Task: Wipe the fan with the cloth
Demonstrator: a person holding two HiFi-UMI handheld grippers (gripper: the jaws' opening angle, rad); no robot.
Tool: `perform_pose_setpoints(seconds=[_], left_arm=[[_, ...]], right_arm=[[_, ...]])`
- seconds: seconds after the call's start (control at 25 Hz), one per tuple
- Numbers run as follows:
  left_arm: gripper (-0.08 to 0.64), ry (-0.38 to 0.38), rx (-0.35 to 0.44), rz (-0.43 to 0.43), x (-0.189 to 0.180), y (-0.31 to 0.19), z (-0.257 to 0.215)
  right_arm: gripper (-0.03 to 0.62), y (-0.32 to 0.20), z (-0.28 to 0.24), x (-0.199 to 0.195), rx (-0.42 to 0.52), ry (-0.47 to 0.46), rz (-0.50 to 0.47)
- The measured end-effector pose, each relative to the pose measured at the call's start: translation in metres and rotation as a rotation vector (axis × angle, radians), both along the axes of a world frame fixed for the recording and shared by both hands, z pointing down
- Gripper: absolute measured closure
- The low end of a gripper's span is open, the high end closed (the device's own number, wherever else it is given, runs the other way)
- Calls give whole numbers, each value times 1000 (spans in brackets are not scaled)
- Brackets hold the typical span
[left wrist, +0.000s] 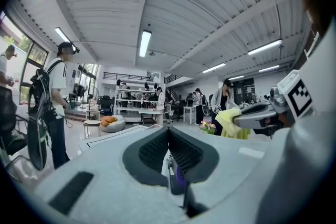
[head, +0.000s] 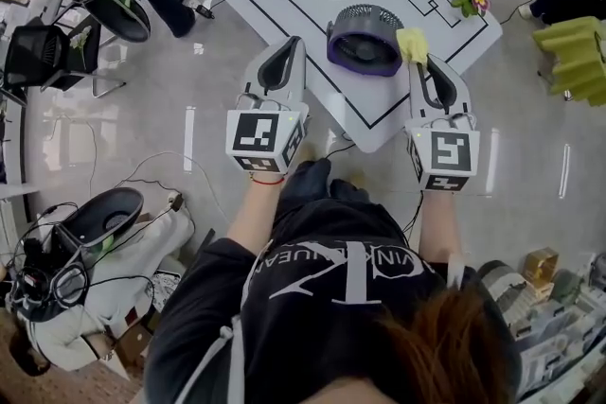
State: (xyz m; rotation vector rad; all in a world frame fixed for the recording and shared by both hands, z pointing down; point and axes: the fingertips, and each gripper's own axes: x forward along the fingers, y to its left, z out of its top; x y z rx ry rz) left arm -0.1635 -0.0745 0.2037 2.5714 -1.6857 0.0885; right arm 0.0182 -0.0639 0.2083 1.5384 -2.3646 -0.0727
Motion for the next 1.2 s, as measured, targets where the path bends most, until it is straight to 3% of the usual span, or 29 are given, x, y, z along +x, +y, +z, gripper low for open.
perform_pose_setpoints(seconds=[1.2], left_arm=[[551, -5, 1, -14, -12, -1, -10]], right_arm=[[548, -1, -7, 12, -17, -27, -20]])
